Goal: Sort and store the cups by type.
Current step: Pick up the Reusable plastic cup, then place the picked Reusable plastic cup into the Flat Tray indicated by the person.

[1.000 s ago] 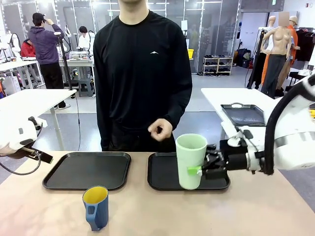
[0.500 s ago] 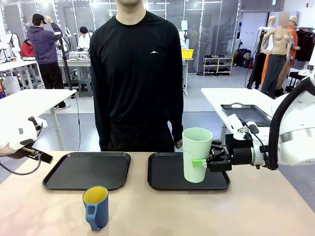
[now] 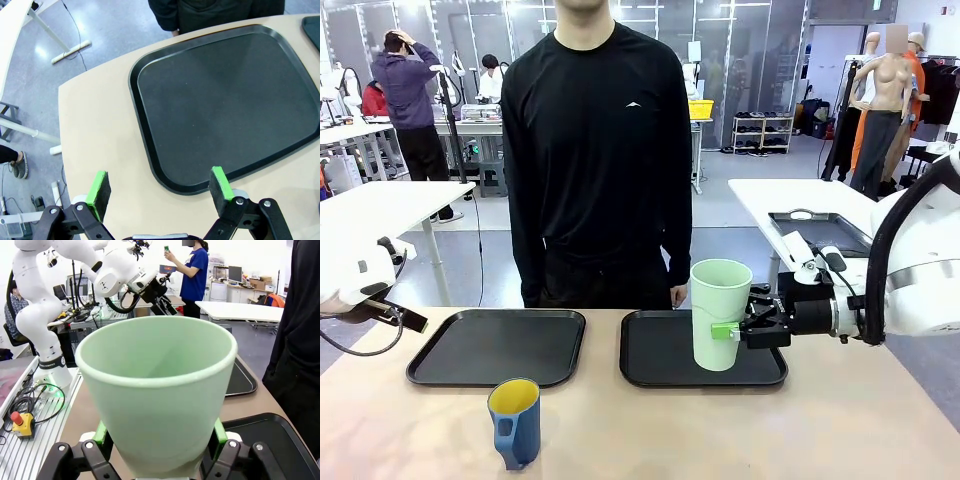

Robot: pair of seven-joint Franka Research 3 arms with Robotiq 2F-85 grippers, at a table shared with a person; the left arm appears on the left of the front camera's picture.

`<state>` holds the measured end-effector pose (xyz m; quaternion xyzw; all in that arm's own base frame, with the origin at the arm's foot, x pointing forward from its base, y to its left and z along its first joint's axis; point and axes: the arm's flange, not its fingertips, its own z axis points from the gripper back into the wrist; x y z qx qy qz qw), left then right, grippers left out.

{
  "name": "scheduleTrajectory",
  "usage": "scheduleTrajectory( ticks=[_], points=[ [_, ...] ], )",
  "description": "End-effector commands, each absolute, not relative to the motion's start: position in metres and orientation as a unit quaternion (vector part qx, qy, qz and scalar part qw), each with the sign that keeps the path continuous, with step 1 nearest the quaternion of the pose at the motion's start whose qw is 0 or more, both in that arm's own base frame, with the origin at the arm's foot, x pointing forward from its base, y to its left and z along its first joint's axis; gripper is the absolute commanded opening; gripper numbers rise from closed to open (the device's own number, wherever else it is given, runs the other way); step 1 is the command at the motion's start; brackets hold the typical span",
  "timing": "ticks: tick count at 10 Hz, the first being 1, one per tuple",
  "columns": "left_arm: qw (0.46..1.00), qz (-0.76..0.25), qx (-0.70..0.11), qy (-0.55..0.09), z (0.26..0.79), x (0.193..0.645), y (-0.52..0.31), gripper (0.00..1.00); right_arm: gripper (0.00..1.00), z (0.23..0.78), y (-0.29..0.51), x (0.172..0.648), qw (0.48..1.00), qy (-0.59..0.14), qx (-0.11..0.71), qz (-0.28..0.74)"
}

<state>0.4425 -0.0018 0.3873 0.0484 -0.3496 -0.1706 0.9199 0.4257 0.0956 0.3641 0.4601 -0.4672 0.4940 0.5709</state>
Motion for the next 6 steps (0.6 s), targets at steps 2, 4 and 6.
scheduleTrajectory(
  ticks=[2, 4, 6],
  points=[
    [0.919, -0.172, 0.050, -0.350, 0.3874, 0.4422, -0.0011, 1.00, 0.71, 0.3675, 0.0951, 0.4273, 0.568, -0.472, 0.456, 0.496],
    [0.919, -0.172, 0.050, -0.350, 0.3874, 0.4422, -0.0011, 1.00, 0.71, 0.3675, 0.0951, 0.4273, 0.568, -0.472, 0.456, 0.496],
    [0.919, -0.172, 0.050, -0.350, 0.3874, 0.4422, -0.0011, 1.00, 0.71, 0.3675, 0.0951, 0.4273, 0.568, -0.472, 0.456, 0.496]
  ],
)
